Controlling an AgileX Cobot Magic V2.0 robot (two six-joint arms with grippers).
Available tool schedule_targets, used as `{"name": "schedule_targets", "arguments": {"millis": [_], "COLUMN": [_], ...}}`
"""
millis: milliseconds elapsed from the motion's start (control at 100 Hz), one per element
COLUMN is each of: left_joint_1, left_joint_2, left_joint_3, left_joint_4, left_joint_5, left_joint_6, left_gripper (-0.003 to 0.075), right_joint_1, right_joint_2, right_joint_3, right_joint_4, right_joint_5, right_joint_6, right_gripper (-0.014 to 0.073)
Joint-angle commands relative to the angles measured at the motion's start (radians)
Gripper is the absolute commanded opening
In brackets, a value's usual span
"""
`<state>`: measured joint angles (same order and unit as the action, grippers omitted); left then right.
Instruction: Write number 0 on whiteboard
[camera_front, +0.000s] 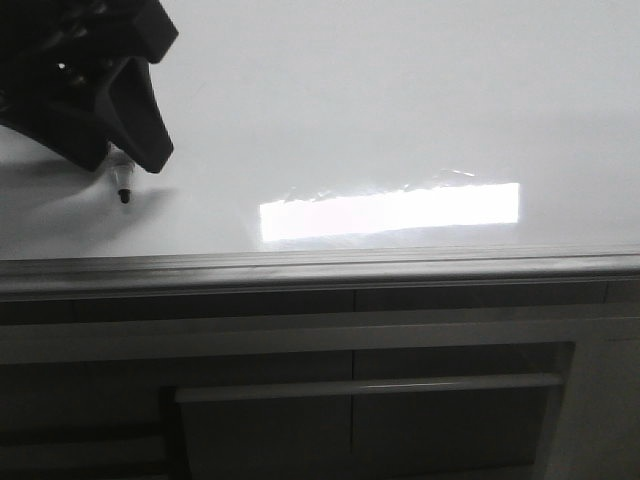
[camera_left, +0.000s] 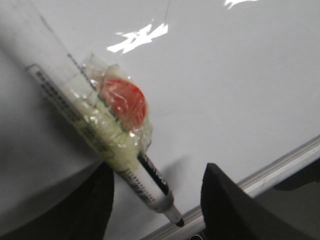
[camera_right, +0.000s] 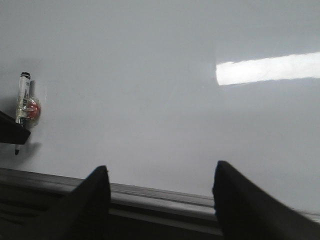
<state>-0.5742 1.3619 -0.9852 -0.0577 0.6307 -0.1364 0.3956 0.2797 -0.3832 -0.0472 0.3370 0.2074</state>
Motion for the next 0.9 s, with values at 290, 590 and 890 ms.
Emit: {"name": "schedule_targets", "arguments": {"millis": [290, 590, 890], "left_joint_1": [-0.006, -0.079, -0.327], "left_joint_2": [0.019, -0.091, -0.280], "left_joint_3": [-0.035, -0.037, -0.037], "left_joint_4": [0.058, 0.065, 0.065], "left_joint_5": [-0.053, -0.037, 0.060], "left_joint_6": [-0.009, 0.124, 0.554], "left_gripper": [-0.0017, -0.0020, -0.0020], "right_joint_1": [-0.007, 0.034, 0.345], "right_joint_2": [0.017, 0.031, 0.341], "right_joint_3": [-0.038, -0.129, -0.436], "right_joint_4": [-0.018, 0.092, 0.212], "right_joint_5": [-0.070, -0.061, 0.162], "right_joint_6": [-0.008, -0.147, -0.613], "right_gripper": [0.0392, 0.0392, 0.0394]}}
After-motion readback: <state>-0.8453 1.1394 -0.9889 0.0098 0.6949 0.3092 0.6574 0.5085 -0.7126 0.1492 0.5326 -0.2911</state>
